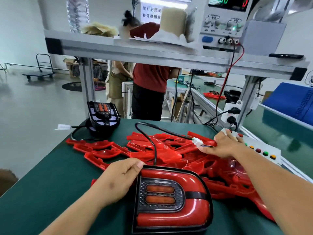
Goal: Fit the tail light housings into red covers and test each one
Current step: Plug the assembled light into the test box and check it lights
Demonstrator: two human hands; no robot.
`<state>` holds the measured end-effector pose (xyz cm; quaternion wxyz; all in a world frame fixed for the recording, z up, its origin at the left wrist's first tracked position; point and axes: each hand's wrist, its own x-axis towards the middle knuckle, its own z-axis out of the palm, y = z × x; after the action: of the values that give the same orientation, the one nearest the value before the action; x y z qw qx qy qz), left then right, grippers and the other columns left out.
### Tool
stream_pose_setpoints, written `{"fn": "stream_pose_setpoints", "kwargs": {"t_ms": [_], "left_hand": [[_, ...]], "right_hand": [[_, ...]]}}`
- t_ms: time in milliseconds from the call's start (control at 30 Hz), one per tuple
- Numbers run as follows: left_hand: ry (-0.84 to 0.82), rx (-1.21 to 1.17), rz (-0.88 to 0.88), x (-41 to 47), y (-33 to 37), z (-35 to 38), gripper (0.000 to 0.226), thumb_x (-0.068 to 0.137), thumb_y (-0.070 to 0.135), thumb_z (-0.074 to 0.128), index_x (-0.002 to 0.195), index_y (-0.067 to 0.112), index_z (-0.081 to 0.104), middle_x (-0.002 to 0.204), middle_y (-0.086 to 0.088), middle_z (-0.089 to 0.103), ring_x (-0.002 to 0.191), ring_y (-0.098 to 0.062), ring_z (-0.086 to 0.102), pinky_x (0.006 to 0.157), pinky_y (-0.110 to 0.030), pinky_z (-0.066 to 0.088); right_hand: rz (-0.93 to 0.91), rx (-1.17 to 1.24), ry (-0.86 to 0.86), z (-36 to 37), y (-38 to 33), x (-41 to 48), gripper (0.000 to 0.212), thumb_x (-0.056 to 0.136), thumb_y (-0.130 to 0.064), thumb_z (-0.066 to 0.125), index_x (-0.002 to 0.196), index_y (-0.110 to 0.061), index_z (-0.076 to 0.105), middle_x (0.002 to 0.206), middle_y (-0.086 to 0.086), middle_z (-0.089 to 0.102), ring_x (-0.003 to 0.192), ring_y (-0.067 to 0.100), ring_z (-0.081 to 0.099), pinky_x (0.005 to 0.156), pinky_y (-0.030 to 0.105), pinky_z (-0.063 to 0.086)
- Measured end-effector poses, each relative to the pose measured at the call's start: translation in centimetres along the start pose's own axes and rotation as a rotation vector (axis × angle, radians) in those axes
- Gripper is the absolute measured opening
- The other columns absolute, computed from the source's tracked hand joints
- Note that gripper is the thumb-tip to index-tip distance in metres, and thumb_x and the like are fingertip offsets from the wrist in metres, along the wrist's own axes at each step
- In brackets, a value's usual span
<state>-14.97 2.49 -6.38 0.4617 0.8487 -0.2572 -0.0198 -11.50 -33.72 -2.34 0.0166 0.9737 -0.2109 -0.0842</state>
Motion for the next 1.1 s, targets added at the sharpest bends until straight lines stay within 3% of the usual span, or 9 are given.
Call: {"fn": "stream_pose_setpoints", "kwargs": {"t_ms": [100, 200, 300, 467, 667, 833, 933, 1100], "left_hand": [[0.062, -0.127, -0.083, 0.2, 0.1, 0.4, 0.026, 0.099, 0.036, 0.048, 0.097, 0.028, 0.072, 0.099, -0.005, 0.072, 0.096, -0.022, 0.066, 0.084, -0.029, 0.053], [0.115, -0.182, -0.1, 0.4, 0.0, 1.0, 0.024, 0.1, 0.029, 0.05, 0.098, 0.034, 0.073, 0.097, 0.004, 0.073, 0.095, -0.012, 0.066, 0.083, -0.021, 0.05], [0.146, -0.242, -0.118, 0.9, 0.2, 1.5, 0.024, 0.1, 0.026, 0.05, 0.097, 0.032, 0.073, 0.098, 0.016, 0.072, 0.097, -0.003, 0.064, 0.085, -0.02, 0.048], [0.119, -0.3, -0.147, 2.0, 0.3, 1.8, 0.03, 0.102, 0.029, 0.047, 0.097, 0.014, 0.072, 0.1, -0.01, 0.072, 0.102, -0.032, 0.064, 0.093, -0.045, 0.051], [0.145, -0.287, -0.1, 2.0, -0.1, 2.0, 0.031, 0.102, 0.034, 0.044, 0.093, 0.028, 0.073, 0.093, 0.012, 0.073, 0.09, -0.004, 0.065, 0.068, -0.008, 0.046], [0.194, -0.319, -0.046, 1.7, 0.1, 2.5, 0.029, 0.1, 0.035, 0.045, 0.095, 0.028, 0.073, 0.093, 0.016, 0.074, 0.09, 0.001, 0.067, 0.072, -0.008, 0.047], [0.189, -0.331, -0.039, 1.7, 0.1, 2.6, 0.029, 0.099, 0.038, 0.045, 0.098, 0.029, 0.073, 0.096, 0.015, 0.074, 0.092, -0.001, 0.067, 0.08, -0.016, 0.049], [0.229, -0.238, 0.007, 1.6, 0.0, 2.3, 0.023, 0.099, 0.031, 0.049, 0.1, 0.042, 0.069, 0.101, 0.034, 0.067, 0.1, 0.019, 0.056, 0.075, 0.005, 0.038]], "right_hand": [[0.007, -0.008, 0.006, -0.1, -0.1, -0.1, 0.137, 0.04, -0.101, 0.023, 0.146, -0.016, 0.036, 0.161, 0.008, 0.013, 0.15, 0.023, 0.001, 0.118, 0.051, 0.007], [-0.01, -0.032, 0.0, 0.1, -0.1, 0.1, 0.142, 0.035, -0.102, 0.022, 0.146, -0.015, 0.035, 0.161, 0.004, 0.015, 0.151, 0.021, -0.003, 0.117, 0.051, 0.006], [-0.013, -0.051, 0.013, 0.5, 0.0, 0.5, 0.134, 0.043, -0.103, 0.03, 0.143, -0.015, 0.037, 0.159, 0.002, 0.021, 0.15, 0.02, -0.001, 0.117, 0.051, 0.007], [0.015, -0.022, 0.031, 0.8, -0.2, 0.3, 0.136, 0.043, -0.102, 0.037, 0.145, -0.013, 0.032, 0.16, 0.006, 0.018, 0.15, 0.022, 0.006, 0.118, 0.05, 0.008], [0.041, 0.061, 0.067, 1.1, -0.4, -0.3, 0.132, 0.05, -0.097, 0.049, 0.148, -0.012, 0.025, 0.159, 0.008, 0.02, 0.149, 0.023, 0.008, 0.119, 0.049, 0.005], [0.041, 0.101, 0.046, 1.3, -0.2, -0.4, 0.138, 0.046, -0.096, 0.049, 0.15, -0.013, 0.017, 0.163, 0.008, 0.011, 0.15, 0.029, -0.008, 0.119, 0.053, 0.0], [0.041, 0.086, 0.048, 1.5, 0.0, -0.2, 0.137, 0.046, -0.096, 0.049, 0.152, -0.017, 0.013, 0.164, 0.003, 0.006, 0.15, 0.033, -0.004, 0.118, 0.056, 0.004], [0.046, 0.021, 0.045, 1.7, 0.2, 0.2, 0.135, 0.052, -0.097, 0.047, 0.155, -0.02, 0.007, 0.164, 0.0, -0.01, 0.149, 0.034, 0.0, 0.117, 0.057, 0.007]]}}
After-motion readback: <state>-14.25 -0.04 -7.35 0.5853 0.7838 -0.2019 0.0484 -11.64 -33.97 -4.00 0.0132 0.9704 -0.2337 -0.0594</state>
